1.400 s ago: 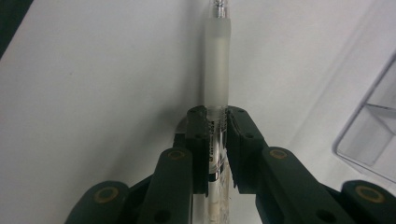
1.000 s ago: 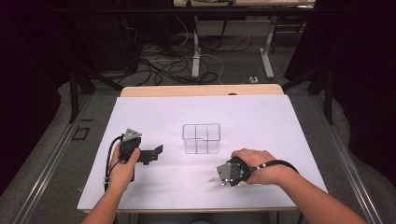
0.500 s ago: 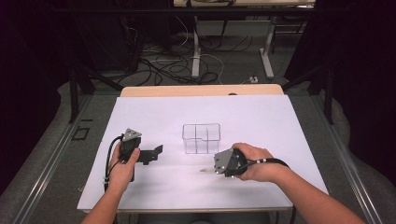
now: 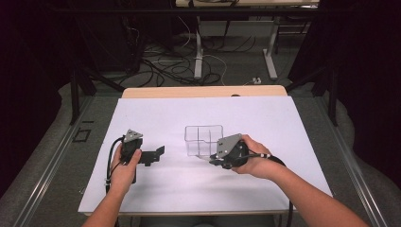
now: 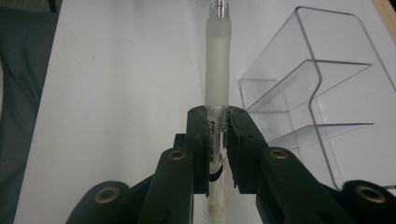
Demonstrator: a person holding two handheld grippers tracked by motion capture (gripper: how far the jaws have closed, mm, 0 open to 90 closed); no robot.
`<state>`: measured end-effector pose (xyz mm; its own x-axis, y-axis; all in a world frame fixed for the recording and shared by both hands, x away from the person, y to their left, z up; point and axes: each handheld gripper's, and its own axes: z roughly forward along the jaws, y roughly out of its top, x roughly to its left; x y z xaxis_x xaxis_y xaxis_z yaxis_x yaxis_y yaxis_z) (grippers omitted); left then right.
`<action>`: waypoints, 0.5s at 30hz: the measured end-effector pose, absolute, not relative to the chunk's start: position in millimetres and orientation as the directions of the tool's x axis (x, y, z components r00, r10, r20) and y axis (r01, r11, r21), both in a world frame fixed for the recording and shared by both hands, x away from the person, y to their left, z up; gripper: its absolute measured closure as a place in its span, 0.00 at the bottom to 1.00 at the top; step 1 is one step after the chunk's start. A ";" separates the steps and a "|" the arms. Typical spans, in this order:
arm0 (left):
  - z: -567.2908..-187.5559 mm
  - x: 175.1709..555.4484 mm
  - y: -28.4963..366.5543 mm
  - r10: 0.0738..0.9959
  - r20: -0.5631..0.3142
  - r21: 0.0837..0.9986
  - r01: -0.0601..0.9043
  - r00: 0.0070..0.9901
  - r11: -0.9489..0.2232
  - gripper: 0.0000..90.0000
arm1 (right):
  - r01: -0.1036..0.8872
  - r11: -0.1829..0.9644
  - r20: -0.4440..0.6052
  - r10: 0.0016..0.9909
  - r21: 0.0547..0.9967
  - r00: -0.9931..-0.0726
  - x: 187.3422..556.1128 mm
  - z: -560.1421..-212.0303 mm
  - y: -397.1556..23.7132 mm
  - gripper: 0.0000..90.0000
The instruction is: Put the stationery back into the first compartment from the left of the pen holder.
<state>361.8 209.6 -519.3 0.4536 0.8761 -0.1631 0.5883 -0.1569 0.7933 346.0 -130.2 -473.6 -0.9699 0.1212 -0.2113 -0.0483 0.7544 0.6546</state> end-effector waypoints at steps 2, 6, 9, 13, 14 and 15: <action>-519.4 361.6 210.7 0.876 -0.164 0.790 0.592 0.453 -0.158 0.00 | -0.027 0.733 -0.198 0.147 0.680 -0.969 347.5 -472.0 -130.0 0.89; -518.9 360.7 211.6 0.879 -0.162 0.795 0.587 0.448 -0.153 0.00 | 0.010 0.680 -0.162 0.188 0.733 -0.969 349.5 -468.1 -128.2 0.89; -518.5 360.4 212.3 0.879 -0.161 0.797 0.584 0.449 -0.152 0.00 | 0.018 0.647 -0.144 0.197 0.762 -0.970 351.7 -465.5 -125.5 0.89; -519.4 359.4 213.4 0.879 -0.158 0.795 0.586 0.450 -0.157 0.00 | 0.031 0.614 -0.130 0.216 0.789 -0.968 354.6 -461.9 -122.7 0.89; -519.6 359.1 213.7 0.879 -0.157 0.794 0.587 0.449 -0.158 0.00 | 0.032 0.609 -0.128 0.217 0.793 -0.968 356.1 -460.9 -122.1 0.89; -519.6 358.7 213.9 0.879 -0.159 0.795 0.586 0.449 -0.156 0.00 | 0.030 0.600 -0.131 0.224 0.799 -0.966 357.1 -460.1 -121.8 0.89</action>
